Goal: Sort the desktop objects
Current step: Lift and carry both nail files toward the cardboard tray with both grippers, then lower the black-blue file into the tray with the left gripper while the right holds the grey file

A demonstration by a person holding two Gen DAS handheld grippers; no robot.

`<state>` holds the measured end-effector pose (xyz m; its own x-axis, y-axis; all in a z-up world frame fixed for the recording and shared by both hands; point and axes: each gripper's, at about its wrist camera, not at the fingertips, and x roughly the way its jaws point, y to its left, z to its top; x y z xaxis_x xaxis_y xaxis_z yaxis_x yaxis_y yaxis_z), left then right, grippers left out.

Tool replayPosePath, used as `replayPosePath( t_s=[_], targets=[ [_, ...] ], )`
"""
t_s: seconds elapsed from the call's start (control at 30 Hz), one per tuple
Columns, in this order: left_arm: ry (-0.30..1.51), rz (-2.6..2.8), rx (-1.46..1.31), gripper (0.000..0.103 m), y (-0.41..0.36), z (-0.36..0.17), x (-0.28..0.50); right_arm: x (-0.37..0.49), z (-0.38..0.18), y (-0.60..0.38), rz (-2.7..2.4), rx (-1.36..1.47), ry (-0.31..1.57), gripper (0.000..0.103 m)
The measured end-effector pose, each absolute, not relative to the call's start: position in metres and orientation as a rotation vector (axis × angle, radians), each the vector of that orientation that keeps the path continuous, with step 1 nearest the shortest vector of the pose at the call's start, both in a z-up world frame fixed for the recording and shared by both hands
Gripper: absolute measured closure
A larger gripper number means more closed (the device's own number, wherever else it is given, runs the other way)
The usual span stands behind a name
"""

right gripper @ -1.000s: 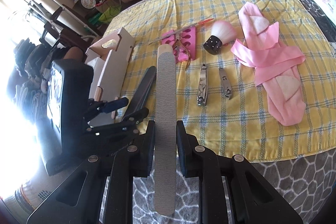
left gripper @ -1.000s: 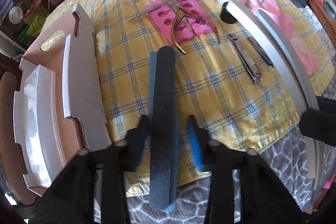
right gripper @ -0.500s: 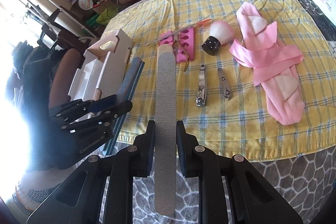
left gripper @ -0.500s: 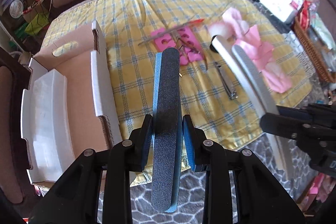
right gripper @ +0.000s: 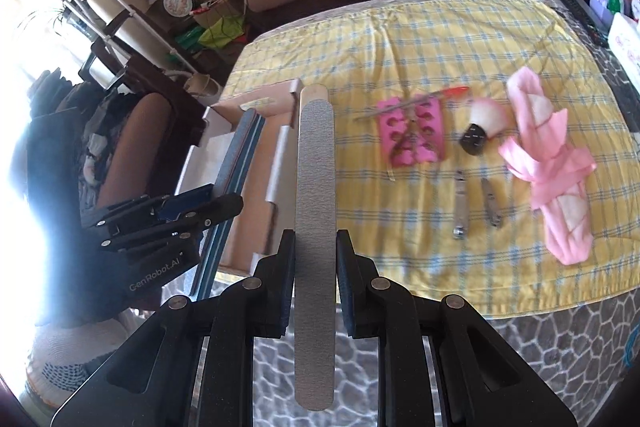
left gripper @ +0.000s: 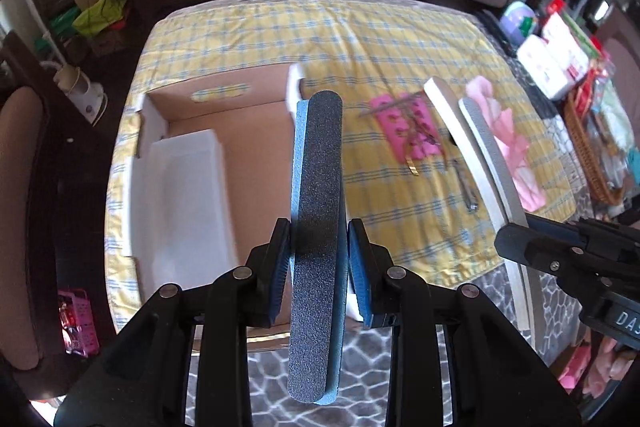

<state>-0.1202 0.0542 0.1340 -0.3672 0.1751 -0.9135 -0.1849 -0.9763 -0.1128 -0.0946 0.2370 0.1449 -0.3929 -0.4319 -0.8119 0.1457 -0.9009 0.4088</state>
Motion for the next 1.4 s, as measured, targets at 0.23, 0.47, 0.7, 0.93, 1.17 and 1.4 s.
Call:
replayPosePath(
  t_s=[0.23,0.47,0.7,0.93,1.17,1.4],
  targets=[
    [-0.148,2.394,-1.683,0.077,0.017,0.110,-0.140,-0.121,0.136,0.187,-2.297,1.503,-0.432,0.084],
    [-0.213,2.347,-1.735,0.077,0.020,0.078,-0.159,-0.141,0.124,0.161,-2.282,1.530,-0.455,0.084],
    [-0.270,2.318,-1.799,0.077,0.033,0.054,-0.174,-0.150,0.121,0.171,-2.298,1.541,-0.458,0.084],
    [-0.357,2.327,-1.848,0.077,0.039,0.039,-0.185,-0.146,0.113,0.189,-2.291,1.539,-0.477,0.084],
    [-0.378,2.352,-1.885,0.077,0.040,0.027,-0.189,-0.142,0.108,0.197,-2.273,1.524,-0.502,0.084],
    [-0.439,2.356,-1.898,0.077,0.038,0.025,-0.190,-0.140,0.104,0.204,-2.264,1.517,-0.525,0.084]
  ],
)
